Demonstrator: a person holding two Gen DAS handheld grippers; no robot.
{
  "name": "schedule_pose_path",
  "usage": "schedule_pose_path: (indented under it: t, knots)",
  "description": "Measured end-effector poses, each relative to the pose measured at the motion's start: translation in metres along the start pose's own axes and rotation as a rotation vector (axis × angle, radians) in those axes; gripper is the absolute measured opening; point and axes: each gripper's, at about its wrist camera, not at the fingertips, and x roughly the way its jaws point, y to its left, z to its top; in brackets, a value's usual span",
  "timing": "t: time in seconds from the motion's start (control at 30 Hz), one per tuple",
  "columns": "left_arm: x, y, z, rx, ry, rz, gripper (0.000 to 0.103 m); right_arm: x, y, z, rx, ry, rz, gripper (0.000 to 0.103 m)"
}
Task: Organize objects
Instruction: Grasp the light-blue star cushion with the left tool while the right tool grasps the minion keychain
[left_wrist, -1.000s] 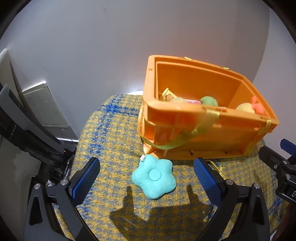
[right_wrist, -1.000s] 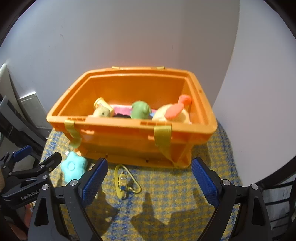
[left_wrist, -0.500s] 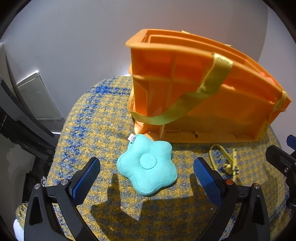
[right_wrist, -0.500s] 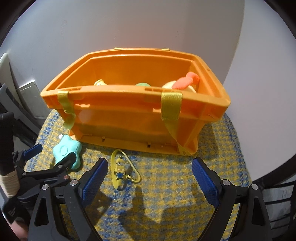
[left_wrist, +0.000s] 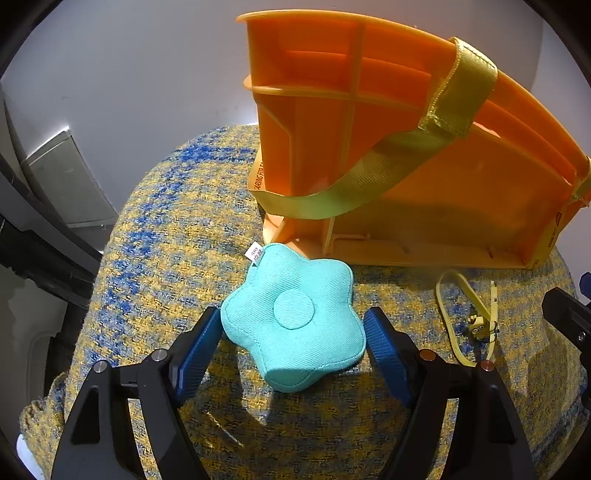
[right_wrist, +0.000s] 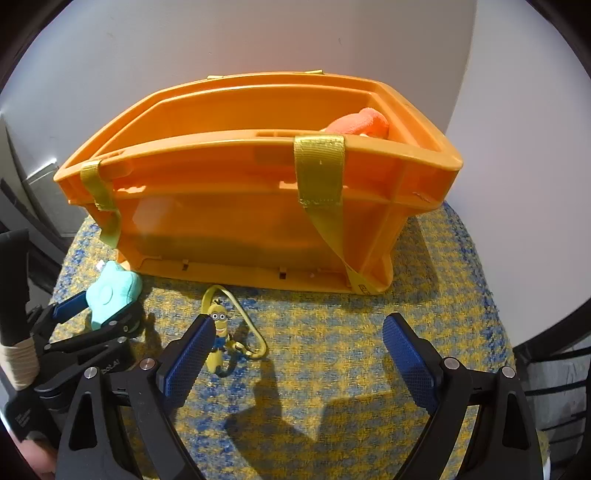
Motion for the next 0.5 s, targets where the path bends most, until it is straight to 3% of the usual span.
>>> schedule_pose_path:
  t: [0.5]
  knots:
    - [-0.023, 0.017, -0.012, -0.024, -0.038, 0.039, 0.072, 0.013, 0.004, -0.005, 0.062, 0.027, 0.021, 0.092]
